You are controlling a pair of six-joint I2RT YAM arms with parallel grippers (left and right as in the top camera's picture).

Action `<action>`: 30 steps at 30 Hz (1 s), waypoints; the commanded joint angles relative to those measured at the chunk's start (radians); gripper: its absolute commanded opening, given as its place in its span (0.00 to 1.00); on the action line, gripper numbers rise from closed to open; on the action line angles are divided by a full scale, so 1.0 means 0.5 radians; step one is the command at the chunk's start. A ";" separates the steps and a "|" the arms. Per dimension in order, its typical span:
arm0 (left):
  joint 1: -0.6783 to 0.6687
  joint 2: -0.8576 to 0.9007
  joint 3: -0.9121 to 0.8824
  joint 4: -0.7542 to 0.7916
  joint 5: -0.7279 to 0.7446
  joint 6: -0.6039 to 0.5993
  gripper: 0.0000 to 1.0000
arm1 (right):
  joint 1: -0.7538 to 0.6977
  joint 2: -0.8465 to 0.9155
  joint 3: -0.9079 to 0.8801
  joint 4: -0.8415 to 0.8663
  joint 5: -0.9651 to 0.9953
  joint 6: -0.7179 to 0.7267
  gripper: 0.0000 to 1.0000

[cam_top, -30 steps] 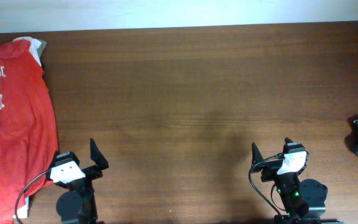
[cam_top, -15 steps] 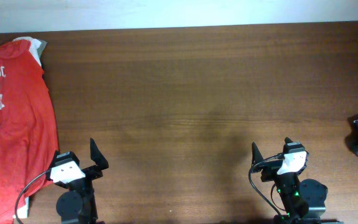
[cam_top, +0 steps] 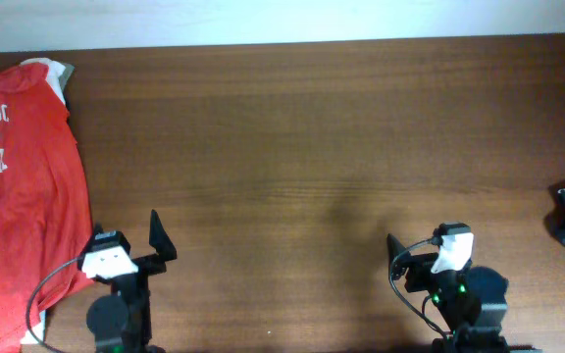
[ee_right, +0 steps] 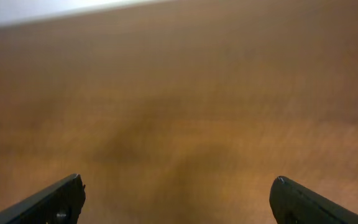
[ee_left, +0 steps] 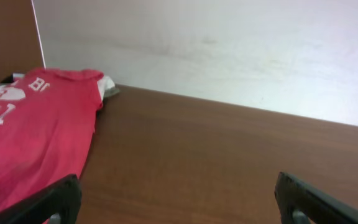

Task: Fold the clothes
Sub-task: 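Move the left gripper to the red T-shirt and pinch its fabric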

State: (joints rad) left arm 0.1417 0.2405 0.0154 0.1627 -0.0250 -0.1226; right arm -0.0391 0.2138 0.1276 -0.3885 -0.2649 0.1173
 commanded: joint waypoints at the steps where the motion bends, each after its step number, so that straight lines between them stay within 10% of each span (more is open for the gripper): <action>1: -0.003 0.516 0.201 0.133 0.081 0.043 0.99 | 0.012 0.422 0.270 0.005 -0.086 0.031 0.99; 5: -0.003 1.675 0.997 0.041 0.397 0.069 0.99 | 0.012 1.236 0.861 -0.223 -0.167 0.031 0.99; 9: -0.002 2.377 1.850 -0.690 0.660 0.069 0.99 | 0.012 1.967 1.521 -0.848 -0.266 -0.019 0.99; 30: -0.003 2.412 1.965 -0.888 0.825 0.023 0.95 | 0.012 2.167 1.672 -1.132 -0.278 -0.023 0.99</action>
State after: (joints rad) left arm 0.1417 1.4513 0.9802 -0.2546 0.3119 -0.1055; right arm -0.0391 1.2953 0.9417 -0.9432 -0.4095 0.1085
